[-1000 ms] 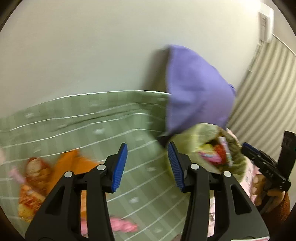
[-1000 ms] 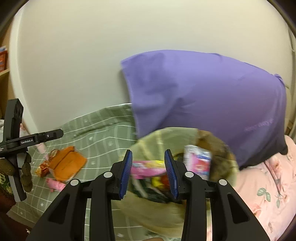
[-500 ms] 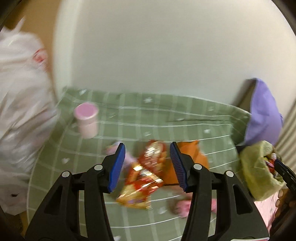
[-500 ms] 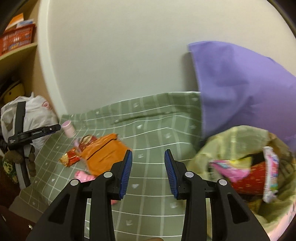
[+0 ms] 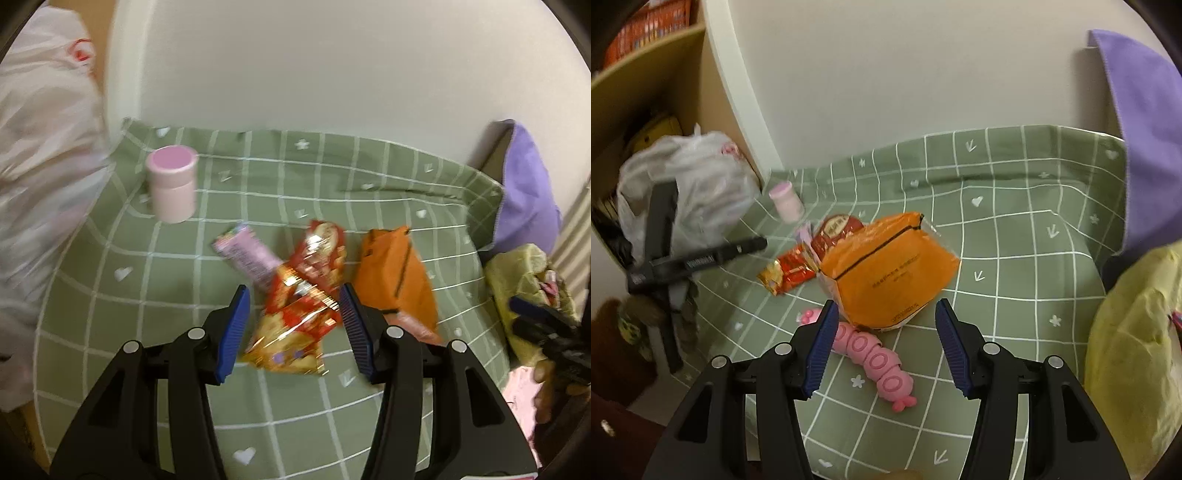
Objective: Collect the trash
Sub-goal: 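Move both tools back toward the red wrappers and orange bag on the mat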
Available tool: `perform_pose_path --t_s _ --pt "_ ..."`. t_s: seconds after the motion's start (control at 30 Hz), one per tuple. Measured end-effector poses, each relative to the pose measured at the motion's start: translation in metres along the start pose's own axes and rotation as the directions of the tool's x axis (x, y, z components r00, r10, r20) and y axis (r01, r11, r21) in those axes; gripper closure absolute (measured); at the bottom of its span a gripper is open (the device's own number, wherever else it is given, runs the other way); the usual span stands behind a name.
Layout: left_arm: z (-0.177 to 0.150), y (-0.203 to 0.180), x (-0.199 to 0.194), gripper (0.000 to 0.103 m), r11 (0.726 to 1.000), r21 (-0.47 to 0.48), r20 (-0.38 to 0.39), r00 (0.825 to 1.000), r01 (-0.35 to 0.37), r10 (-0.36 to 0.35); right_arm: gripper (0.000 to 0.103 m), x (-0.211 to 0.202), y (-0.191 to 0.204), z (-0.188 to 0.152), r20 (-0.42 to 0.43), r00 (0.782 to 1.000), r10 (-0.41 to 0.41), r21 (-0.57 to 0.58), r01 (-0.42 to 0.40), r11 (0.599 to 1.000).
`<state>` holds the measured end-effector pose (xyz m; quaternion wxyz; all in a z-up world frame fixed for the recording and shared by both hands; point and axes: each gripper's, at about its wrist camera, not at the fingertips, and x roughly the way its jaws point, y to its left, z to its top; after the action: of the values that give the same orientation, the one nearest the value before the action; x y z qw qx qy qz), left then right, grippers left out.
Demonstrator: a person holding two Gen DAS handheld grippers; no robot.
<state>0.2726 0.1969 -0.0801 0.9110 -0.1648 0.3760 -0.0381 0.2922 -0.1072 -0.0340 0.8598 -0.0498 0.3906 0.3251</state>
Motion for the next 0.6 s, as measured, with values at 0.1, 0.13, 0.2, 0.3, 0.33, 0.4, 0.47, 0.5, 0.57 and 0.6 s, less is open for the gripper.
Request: perform_pose_path --t_s 0.1,0.13,0.2,0.3,0.33,0.4,0.47,0.5,0.57,0.6 --pt "0.014 -0.013 0.01 0.049 0.998 0.042 0.004 0.999 0.053 -0.054 0.052 0.012 0.001 0.0 -0.021 0.999 -0.029 -0.004 0.029 1.0" --pt "0.018 -0.017 0.012 0.049 0.996 0.052 0.001 0.997 0.071 -0.071 0.052 0.017 0.002 0.0 -0.035 0.998 -0.045 -0.009 0.045 0.999" --pt "0.023 -0.025 0.019 0.049 0.993 0.071 -0.011 0.995 0.098 -0.098 0.052 0.027 0.0 -0.001 -0.062 0.995 -0.078 -0.012 0.078 0.997" --pt "0.026 -0.034 0.024 0.049 0.993 0.1 -0.003 0.998 0.068 -0.068 0.052 0.038 -0.012 -0.001 -0.065 0.992 -0.109 0.052 0.112 0.992" --pt "0.026 -0.034 0.024 0.049 0.994 0.096 0.0 0.998 0.058 -0.058 0.052 0.043 -0.018 -0.001 -0.06 0.993 -0.104 0.092 0.109 0.99" --pt "0.024 -0.028 0.023 0.049 0.997 0.07 0.003 0.999 0.041 -0.042 0.052 0.052 -0.027 0.002 -0.05 0.997 -0.065 0.157 0.072 0.985" --pt "0.019 -0.019 0.021 0.049 0.999 0.036 -0.003 1.0 0.021 -0.021 0.052 0.064 -0.031 0.008 -0.05 0.998 -0.04 0.198 0.049 0.979" --pt "0.016 -0.013 0.02 0.049 1.0 0.018 -0.01 1.0 0.007 -0.007 0.052 0.071 -0.027 0.012 -0.063 0.997 -0.048 0.188 0.059 0.98" --pt "0.009 -0.002 0.018 0.049 1.0 -0.011 -0.024 1.0 -0.015 0.015 0.052 0.081 -0.01 0.025 -0.056 0.998 -0.038 0.101 0.043 0.994" --pt "0.005 0.002 0.016 0.049 0.999 -0.022 -0.032 0.999 -0.024 0.023 0.052 0.086 -0.001 0.032 -0.045 0.998 -0.032 0.052 0.035 0.998"
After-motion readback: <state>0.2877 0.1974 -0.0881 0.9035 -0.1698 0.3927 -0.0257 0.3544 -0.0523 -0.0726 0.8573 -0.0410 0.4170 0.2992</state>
